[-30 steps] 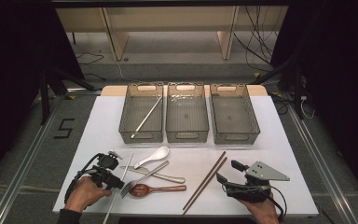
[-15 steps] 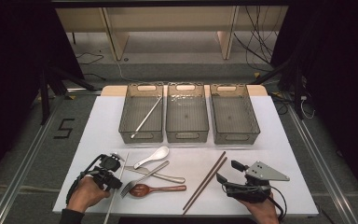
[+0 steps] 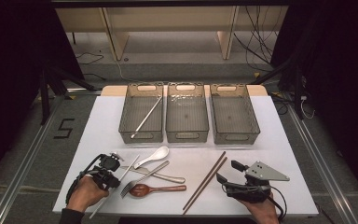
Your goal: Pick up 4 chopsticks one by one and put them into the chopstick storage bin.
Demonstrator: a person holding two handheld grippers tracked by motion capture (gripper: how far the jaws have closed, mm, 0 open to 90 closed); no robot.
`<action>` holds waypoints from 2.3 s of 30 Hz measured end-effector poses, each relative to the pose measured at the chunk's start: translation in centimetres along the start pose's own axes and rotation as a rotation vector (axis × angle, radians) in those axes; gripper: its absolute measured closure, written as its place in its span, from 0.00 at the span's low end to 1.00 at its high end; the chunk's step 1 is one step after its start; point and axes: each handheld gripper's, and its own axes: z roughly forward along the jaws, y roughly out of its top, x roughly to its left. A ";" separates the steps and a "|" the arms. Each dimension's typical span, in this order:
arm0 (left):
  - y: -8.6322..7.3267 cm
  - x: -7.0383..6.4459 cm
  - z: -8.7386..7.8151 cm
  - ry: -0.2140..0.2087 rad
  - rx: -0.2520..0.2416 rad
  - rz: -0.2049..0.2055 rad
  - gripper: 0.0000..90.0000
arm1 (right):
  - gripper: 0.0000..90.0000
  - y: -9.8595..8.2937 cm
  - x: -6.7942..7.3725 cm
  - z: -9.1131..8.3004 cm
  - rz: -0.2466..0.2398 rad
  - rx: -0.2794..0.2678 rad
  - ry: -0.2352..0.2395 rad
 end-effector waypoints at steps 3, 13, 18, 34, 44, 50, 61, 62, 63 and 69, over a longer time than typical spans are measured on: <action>0.0 0.0 0.0 -0.002 0.000 -0.001 0.92 | 0.32 0.0 0.0 0.0 0.000 0.001 0.000; -0.2 0.3 0.0 -0.025 -0.019 0.017 0.94 | 0.32 0.0 0.0 0.0 0.002 -0.002 0.000; -0.3 0.6 -0.1 -0.041 -0.041 0.034 0.94 | 0.32 0.0 0.0 0.0 0.002 -0.002 0.001; -0.5 1.7 -2.6 -0.075 -0.167 0.027 0.94 | 0.32 0.0 -0.1 -0.1 0.010 -0.004 -0.004; 0.0 2.4 -4.3 -0.110 -0.262 0.016 0.94 | 0.32 0.0 -0.2 -0.2 0.014 -0.007 -0.005; 0.9 3.4 -5.5 -0.150 -0.356 -0.011 0.94 | 0.32 0.0 -0.3 -0.2 0.017 -0.008 -0.007; 4.1 4.4 -6.3 -0.173 -0.423 -0.007 0.94 | 0.32 0.0 -0.2 -0.2 0.019 -0.009 -0.007; 4.4 4.4 -6.5 -0.174 -0.427 -0.003 0.94 | 0.32 0.0 -0.2 -0.2 0.020 -0.009 -0.007; 4.7 4.4 -6.6 -0.176 -0.433 -0.003 0.94 | 0.32 0.0 -0.3 -0.2 0.020 -0.010 -0.007; 6.4 4.5 -7.1 -0.166 -0.442 0.016 0.94 | 0.32 0.0 -0.3 -0.3 0.019 -0.013 -0.008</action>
